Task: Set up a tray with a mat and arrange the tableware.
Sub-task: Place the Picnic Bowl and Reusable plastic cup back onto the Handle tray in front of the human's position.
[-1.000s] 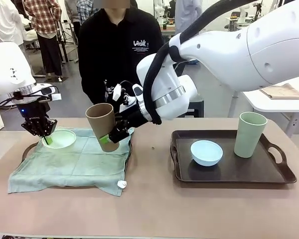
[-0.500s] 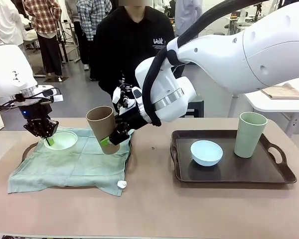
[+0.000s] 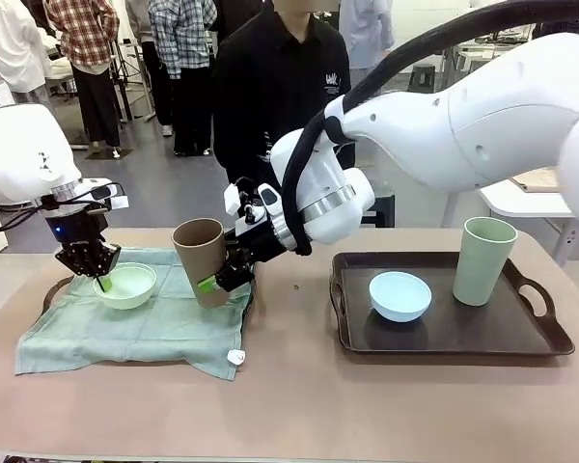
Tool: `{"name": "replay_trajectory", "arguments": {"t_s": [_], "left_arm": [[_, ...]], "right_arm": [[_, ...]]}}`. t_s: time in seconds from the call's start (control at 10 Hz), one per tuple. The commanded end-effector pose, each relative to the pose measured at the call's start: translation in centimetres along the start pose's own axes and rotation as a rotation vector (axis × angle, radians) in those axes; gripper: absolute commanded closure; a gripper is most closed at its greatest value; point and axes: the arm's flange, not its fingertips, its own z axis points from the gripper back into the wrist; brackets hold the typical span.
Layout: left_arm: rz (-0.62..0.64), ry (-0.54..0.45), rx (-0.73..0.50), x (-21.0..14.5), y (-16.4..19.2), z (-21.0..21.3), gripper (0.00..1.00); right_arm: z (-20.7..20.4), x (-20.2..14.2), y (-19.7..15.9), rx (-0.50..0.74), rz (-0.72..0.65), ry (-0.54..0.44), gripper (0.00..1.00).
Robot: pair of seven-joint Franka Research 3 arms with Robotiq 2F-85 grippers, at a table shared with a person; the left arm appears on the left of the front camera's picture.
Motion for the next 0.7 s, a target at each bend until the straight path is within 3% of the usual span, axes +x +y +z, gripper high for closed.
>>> {"name": "replay_trajectory", "arguments": {"t_s": [0.0, 0.2, 0.3, 0.4, 0.5, 0.6], "left_arm": [[-0.010, -0.013, -0.038, 0.6, 0.8, -0.4, 0.96], [-0.008, -0.013, -0.042, 0.9, 1.2, -1.0, 0.96], [-0.015, -0.010, -0.049, 0.9, 1.2, -1.1, 0.36], [-0.017, -0.010, -0.044, 0.8, 1.2, -0.8, 0.36], [-0.019, -0.012, -0.042, 0.6, 1.2, -0.6, 0.00], [-0.020, -0.011, -0.037, 0.5, 1.1, -0.2, 0.33]], "right_arm": [[-1.1, -1.2, -1.2, 0.023, 0.063, -0.085, 0.17], [-1.4, -3.0, -1.7, 0.025, 0.027, -0.055, 0.17], [-1.4, -3.4, -1.7, 0.023, 0.020, -0.050, 0.00], [-1.3, -3.1, -1.5, 0.007, 0.018, -0.040, 0.00], [-1.1, -2.5, -1.2, -0.001, 0.014, -0.027, 0.00], [-0.9, -1.9, -0.9, -0.010, 0.010, -0.002, 0.00]]}}
